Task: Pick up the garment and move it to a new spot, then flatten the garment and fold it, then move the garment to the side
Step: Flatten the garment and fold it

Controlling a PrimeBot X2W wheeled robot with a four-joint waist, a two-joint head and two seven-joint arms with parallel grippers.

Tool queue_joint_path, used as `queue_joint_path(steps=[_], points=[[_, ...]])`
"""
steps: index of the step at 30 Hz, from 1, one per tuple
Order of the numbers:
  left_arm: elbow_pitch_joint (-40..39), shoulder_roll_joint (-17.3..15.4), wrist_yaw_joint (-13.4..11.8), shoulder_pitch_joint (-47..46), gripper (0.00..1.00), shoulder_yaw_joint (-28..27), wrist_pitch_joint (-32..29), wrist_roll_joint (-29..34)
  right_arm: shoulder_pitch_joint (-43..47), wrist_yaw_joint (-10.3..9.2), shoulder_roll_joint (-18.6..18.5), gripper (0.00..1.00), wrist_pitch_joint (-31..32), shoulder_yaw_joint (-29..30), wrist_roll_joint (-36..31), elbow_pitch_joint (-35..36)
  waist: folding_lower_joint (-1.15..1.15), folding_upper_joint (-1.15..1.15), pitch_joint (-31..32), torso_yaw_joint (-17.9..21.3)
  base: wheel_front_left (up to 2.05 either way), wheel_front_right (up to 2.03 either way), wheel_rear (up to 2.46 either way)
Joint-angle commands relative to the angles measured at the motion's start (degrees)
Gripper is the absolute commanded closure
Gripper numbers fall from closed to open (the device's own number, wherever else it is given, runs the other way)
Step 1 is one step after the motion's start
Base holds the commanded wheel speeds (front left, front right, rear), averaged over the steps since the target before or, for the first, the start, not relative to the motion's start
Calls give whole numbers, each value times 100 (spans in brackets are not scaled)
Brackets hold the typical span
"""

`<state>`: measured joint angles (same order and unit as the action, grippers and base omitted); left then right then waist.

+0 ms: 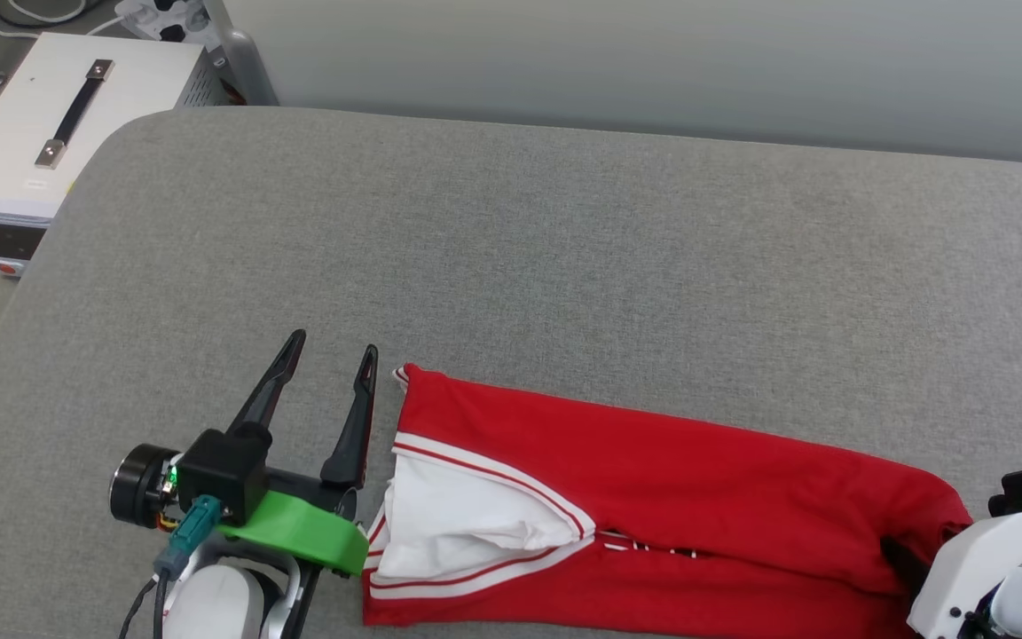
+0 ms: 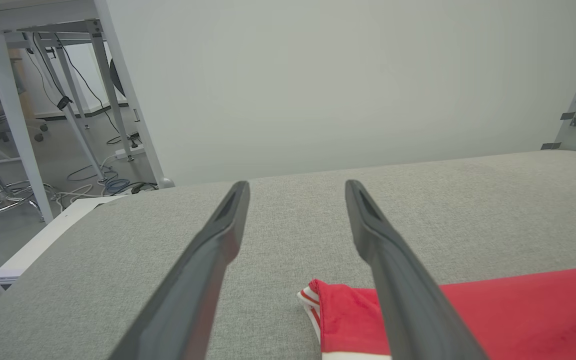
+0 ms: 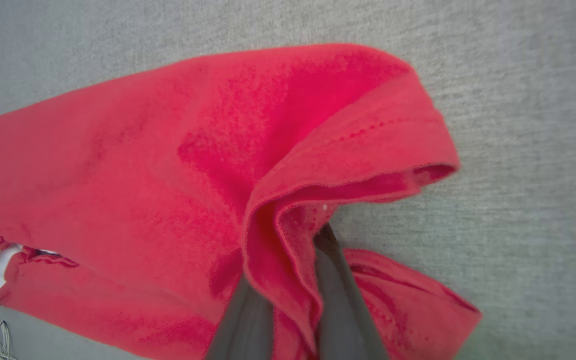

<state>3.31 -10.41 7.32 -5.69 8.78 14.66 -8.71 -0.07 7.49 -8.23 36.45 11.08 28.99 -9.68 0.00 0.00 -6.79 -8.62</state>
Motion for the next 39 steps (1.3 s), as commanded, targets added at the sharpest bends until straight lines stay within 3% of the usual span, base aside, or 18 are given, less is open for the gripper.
queue_joint_path(steps=[1, 11, 14, 30, 34, 39], points=[[22, 4, 15, 100, 0, -4, 34, -55, 34, 0, -96, 100, -42, 8, -25, -85, 0, 0, 77, 36, 0, 0, 0], [34, -2, 16, 196, 0, 4, 34, -132, 65, 0, -877, 100, -133, 600, -175, -126, 0, 0, 236, 140, 0, 0, 0], [48, -22, 16, 230, 0, 34, 34, -154, 83, 0, -923, 100, -110, 669, -150, -135, 0, 0, 281, 159, 0, 0, 0], [77, -57, 16, 437, 0, 61, 34, -287, 794, 0, -312, 100, 244, 289, 201, 1137, 0, 0, 561, 159, 0, 0, 0], [85, -30, 16, 459, 0, 74, 34, -300, 929, 0, 11, 100, 396, 56, 378, 1482, 0, 0, 614, 107, 0, 0, 0], [214, -15, 16, 516, 0, 128, 34, -403, 901, 0, 466, 100, 641, -201, 1056, 1805, 0, 0, 695, 11, 0, 0, 0]])
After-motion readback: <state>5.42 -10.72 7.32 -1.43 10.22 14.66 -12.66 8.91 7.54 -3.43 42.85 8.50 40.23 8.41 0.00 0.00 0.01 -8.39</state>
